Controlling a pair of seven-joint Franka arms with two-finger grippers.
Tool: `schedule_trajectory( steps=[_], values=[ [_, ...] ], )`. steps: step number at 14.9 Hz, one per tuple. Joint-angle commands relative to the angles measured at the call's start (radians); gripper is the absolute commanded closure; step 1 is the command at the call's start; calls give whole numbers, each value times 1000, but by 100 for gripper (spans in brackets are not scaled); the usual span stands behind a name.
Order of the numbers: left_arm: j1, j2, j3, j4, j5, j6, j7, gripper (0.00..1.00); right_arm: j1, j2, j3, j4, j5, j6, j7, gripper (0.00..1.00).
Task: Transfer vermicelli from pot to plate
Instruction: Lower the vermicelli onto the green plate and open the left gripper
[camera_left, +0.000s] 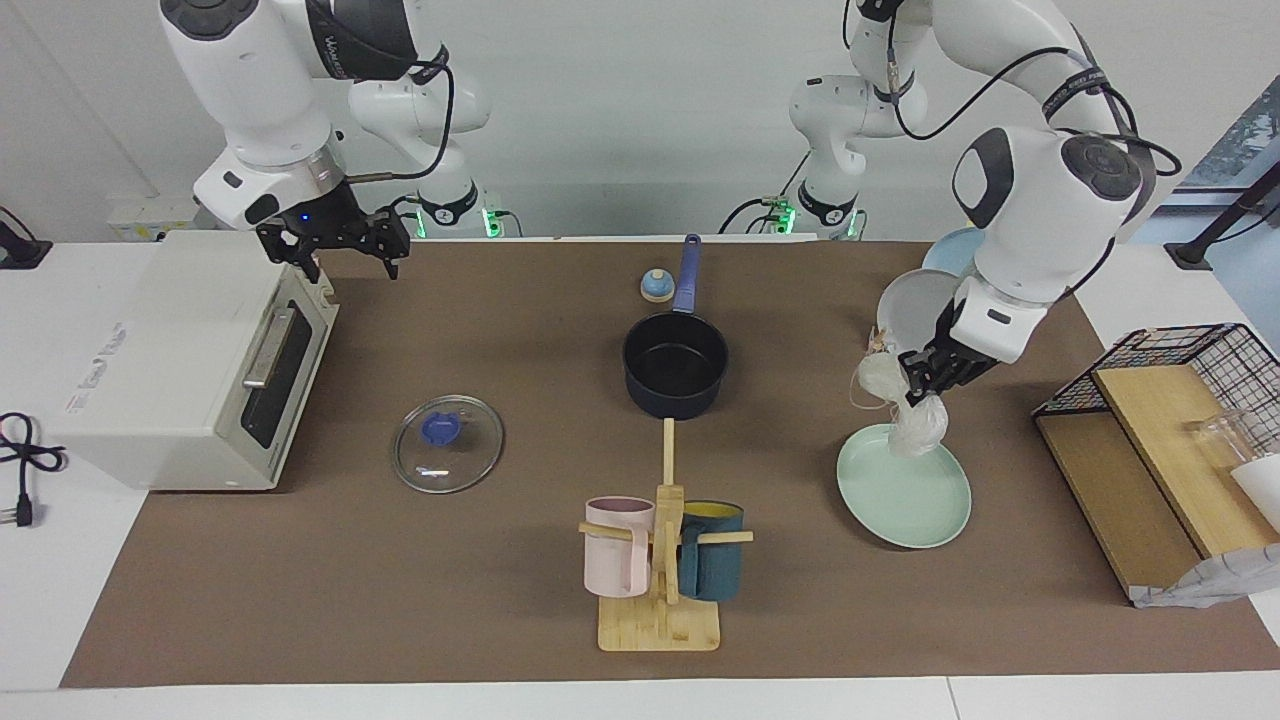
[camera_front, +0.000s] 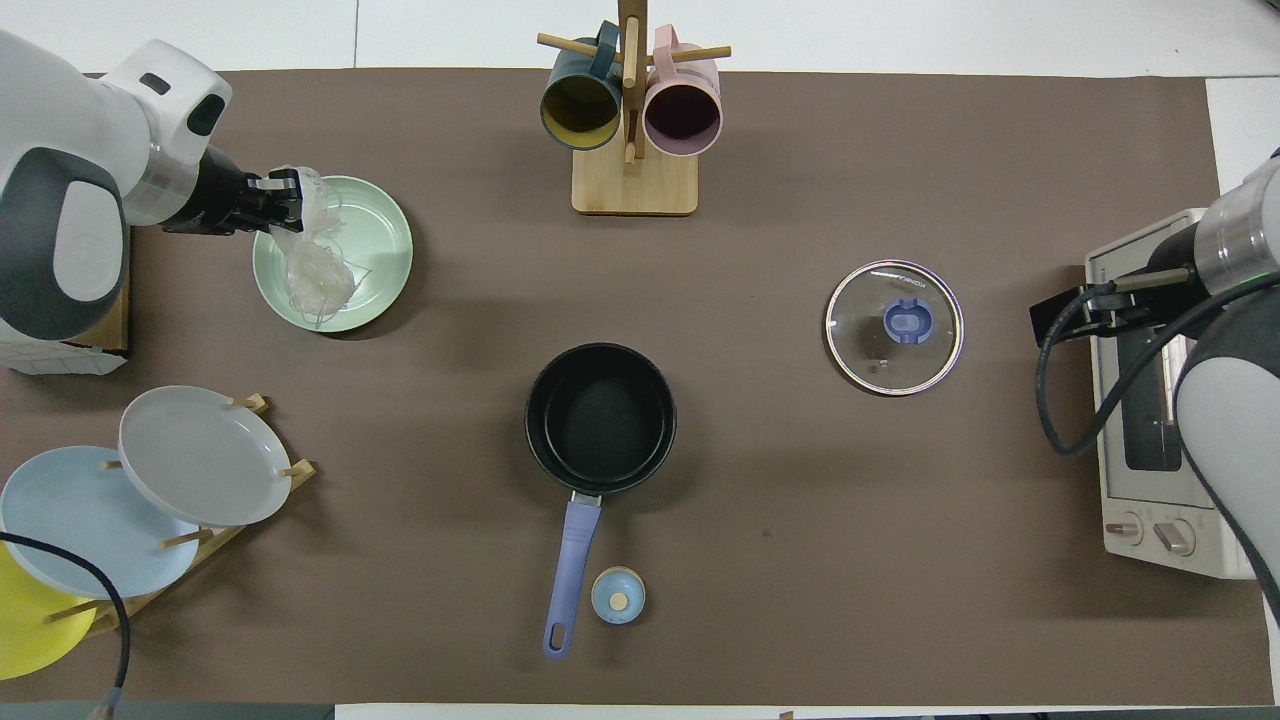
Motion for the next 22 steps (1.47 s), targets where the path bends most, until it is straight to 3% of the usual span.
schedule_trajectory(
  steps=[1, 4, 9, 12, 16, 17, 18, 22],
  values=[
    [16, 108, -7, 34, 15, 75, 37, 100, -14, 19, 19, -26, 14, 53, 8, 0],
    [15, 151, -7, 7, 32, 160, 71, 100, -11, 19, 15, -12, 26, 4, 10, 0],
    [27, 170, -7, -21, 32, 195, 141, 100, -7, 5, 8, -1, 26, -86, 10, 0],
    [37, 167, -7, -56, 31, 233, 215, 100, 0, 37, -44, 56, 32, -88, 8, 0],
    [53, 170, -5, -72, 32, 260, 278, 100, 21, 36, -54, 57, 31, -108, 10, 0],
    [53, 170, -5, -69, 32, 255, 286, 96, 21, 36, -54, 57, 31, -109, 10, 0],
    [51, 168, -5, -64, 32, 247, 287, 1, 18, 37, -54, 59, 31, -111, 10, 0],
    [56, 84, -2, -46, 29, 145, 277, 0, 10, 24, -89, 57, 27, -114, -1, 0]
  ],
)
